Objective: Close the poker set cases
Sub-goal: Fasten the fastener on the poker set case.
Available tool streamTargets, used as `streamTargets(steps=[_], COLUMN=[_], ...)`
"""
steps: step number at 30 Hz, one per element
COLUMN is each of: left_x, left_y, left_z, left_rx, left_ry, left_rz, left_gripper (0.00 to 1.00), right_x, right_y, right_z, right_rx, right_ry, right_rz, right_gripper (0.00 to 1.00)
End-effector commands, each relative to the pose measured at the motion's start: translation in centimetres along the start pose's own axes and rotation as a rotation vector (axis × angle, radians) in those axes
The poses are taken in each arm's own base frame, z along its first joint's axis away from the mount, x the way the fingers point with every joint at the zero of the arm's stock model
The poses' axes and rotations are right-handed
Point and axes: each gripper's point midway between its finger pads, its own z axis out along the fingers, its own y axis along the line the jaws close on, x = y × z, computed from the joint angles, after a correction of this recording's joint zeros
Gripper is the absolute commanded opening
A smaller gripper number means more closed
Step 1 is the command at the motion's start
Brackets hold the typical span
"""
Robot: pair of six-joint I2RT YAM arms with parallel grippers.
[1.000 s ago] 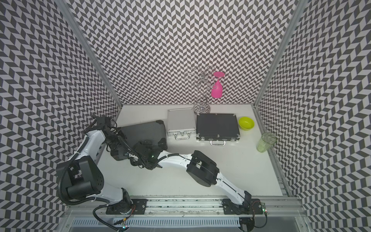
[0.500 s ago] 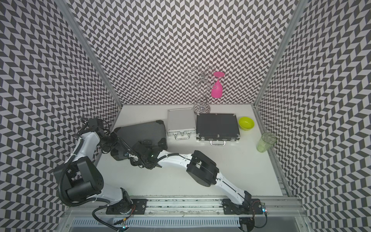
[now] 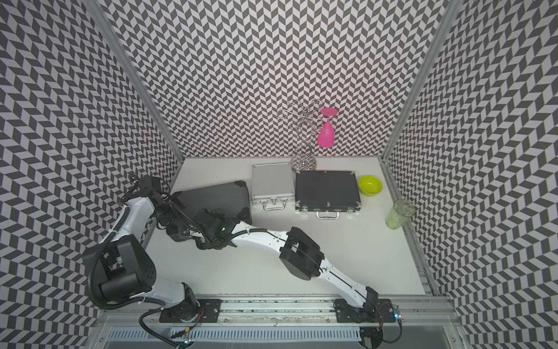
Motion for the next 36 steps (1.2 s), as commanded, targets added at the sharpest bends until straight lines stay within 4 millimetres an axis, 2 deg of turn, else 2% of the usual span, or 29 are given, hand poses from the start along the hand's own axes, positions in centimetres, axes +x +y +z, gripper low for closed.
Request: streamTargets(steps=[1,4,11,15,20,23,30,32,36], left_x=[0.1,0.0,-0.3,-0.4,-0.5,-0.5,-0.8,-0.9,-0.9], left_y=[0.4,0.3,0.2,0.2,0.2,0.2,0.0,0.1,0.1], left_z=[0.5,0.4,0.3,0.4,0.3,0.4,-0.1,-0.1,-0.1], left_rx=[-0.031,-0.030,-0.029,-0.028,-0.027,-0.027,-0.024,-0.026,-0.022], left_ry=[0.020,0.019,0.012,0.010,0.006,0.007,-0.007,-0.008,-0.016], left_rz=[-0.011,-0.011,-0.014,-0.012,-0.011,-0.011,-0.010,-0.013,-0.021], left_gripper=[0.00,0.00,0.00,0.00,0.00,0.00,0.00,0.00,0.00], right_x=[4.5,5.1,7.6,9.1,12.4,13.7,13.4,12.0,7.3], right_y=[6.9,7.3,8.0,8.3,8.5,8.0,4.5,3.2,0.0], right_z=[1.5,2.0,4.6,5.5,6.5,6.5,5.5,4.1,-0.4], right_rx=[-0.242,-0.216,-0.151,-0.122,-0.026,0.053,0.203,0.229,0.232], right_ry=[0.127,0.146,0.235,0.281,0.357,0.366,0.323,0.275,0.110], right_rz=[-0.067,-0.069,-0.056,-0.048,-0.069,-0.069,-0.017,0.006,0.093], right_gripper=[0.99,1.00,0.99,0.99,0.99,1.00,1.00,0.99,1.00])
